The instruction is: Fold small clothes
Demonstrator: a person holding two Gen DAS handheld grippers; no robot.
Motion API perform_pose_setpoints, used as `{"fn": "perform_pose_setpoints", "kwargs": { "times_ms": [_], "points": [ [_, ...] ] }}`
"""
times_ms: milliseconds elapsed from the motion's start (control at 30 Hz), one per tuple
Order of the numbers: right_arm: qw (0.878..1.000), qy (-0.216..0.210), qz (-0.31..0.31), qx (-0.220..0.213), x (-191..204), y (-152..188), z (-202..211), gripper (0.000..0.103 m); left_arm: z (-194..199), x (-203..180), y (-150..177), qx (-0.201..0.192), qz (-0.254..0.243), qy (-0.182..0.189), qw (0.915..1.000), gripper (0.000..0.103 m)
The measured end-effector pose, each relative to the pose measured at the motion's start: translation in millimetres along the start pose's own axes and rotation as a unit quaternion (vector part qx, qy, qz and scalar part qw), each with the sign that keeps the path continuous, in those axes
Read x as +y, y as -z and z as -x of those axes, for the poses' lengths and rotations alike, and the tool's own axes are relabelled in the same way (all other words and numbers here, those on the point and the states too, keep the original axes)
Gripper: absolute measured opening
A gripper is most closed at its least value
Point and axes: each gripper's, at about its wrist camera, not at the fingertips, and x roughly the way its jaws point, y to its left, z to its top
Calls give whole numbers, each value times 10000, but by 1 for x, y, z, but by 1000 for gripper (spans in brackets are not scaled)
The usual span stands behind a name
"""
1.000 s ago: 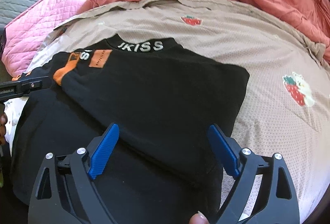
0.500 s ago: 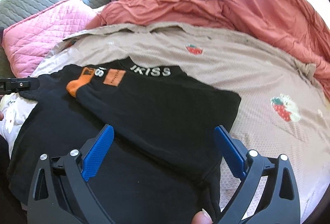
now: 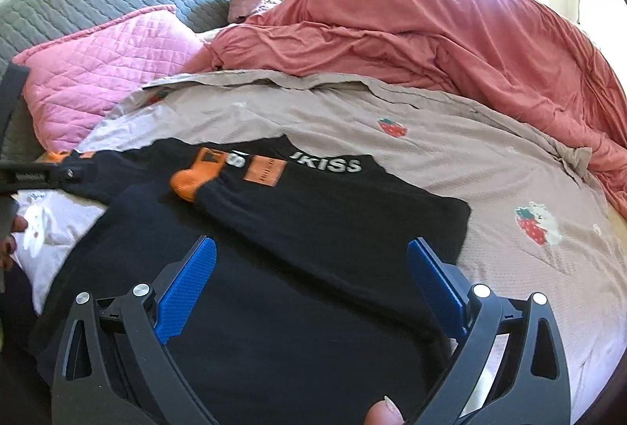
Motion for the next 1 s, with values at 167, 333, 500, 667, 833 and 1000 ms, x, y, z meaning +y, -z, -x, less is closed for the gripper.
{"fn": "perform_pose_setpoints", "kwargs": {
  "times_ms": [167, 333, 500, 667, 833, 1000],
  "points": [
    [9997, -207, -23, 98, 27, -5, 0, 97, 2, 25, -2, -110, 206, -187, 9996, 93],
    [9994, -236, 196, 134, 56, -8, 0, 97, 1, 52, -6, -149, 509, -286, 9982, 93],
    [9987, -289, 378, 176, 84, -12, -2, 97, 0, 78, -9, -212, 708, -489, 9961, 93],
    [9978, -364, 519, 210, 108, -19, -5, 97, 2, 100, -12, -258, 985, -506, 9935, 93],
    [9967, -430, 659, 220, 132, -26, -9, 97, 5, 117, -15, -325, 1179, -540, 9910, 93],
    [9951, -520, 794, 260, 156, -31, -15, 97, 4, 136, -16, -285, 1390, -566, 9883, 93]
  ]
}}
